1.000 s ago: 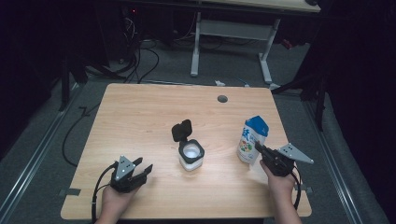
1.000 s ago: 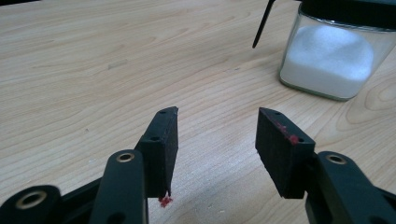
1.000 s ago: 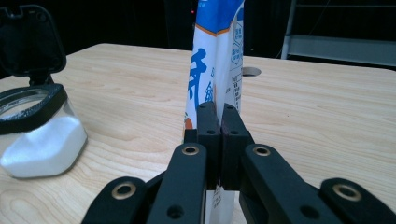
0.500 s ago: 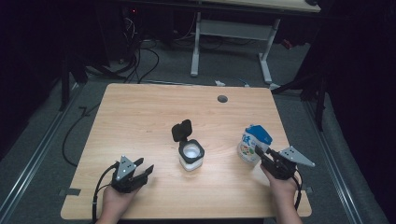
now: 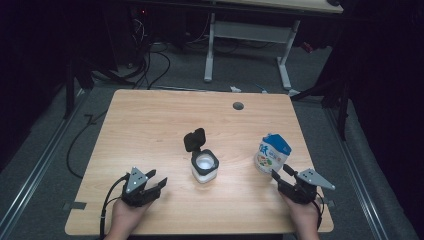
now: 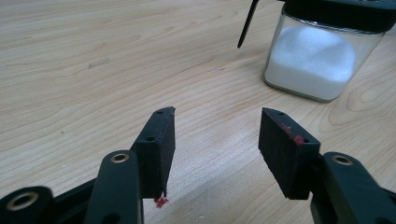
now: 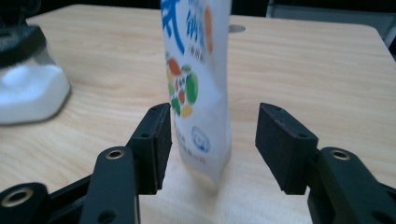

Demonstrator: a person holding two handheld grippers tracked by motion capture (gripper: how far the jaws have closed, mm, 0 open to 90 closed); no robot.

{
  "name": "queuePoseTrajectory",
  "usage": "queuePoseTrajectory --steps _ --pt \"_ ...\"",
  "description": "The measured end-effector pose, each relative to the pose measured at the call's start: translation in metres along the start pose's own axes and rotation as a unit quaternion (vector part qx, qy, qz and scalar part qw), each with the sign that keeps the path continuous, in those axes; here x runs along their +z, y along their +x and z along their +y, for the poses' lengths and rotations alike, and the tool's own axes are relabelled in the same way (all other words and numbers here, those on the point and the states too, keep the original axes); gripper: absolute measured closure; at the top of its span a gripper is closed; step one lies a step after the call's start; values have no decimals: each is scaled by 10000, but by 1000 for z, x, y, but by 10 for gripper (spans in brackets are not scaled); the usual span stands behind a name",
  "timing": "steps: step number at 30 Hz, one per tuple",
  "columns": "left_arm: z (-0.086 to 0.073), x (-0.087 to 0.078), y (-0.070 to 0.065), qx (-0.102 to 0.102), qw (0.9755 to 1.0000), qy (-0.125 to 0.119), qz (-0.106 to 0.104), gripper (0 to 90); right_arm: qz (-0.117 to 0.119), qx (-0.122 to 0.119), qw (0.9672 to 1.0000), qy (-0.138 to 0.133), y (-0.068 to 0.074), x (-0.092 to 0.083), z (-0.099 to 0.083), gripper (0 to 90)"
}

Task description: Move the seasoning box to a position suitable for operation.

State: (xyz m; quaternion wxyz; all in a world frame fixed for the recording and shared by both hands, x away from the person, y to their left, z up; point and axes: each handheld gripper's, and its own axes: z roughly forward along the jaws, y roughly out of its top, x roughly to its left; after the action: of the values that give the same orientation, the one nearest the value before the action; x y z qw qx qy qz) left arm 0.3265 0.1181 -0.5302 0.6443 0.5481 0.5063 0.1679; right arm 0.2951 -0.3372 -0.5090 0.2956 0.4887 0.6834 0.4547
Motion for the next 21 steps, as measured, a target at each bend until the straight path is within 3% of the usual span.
queuePoseTrajectory --steps 5,12,21 --pt "0 1 -1 -48 10000 -20 8 460 -130 -114 9997 169 9 -7 -10 387" --pt "3 3 1 -222 9997 -13 108 430 -211 -186 9995 158 24 -25 -20 396" --pt "13 8 2 -320 9990 -214 249 472 6 -260 9997 38 40 -20 -15 429"
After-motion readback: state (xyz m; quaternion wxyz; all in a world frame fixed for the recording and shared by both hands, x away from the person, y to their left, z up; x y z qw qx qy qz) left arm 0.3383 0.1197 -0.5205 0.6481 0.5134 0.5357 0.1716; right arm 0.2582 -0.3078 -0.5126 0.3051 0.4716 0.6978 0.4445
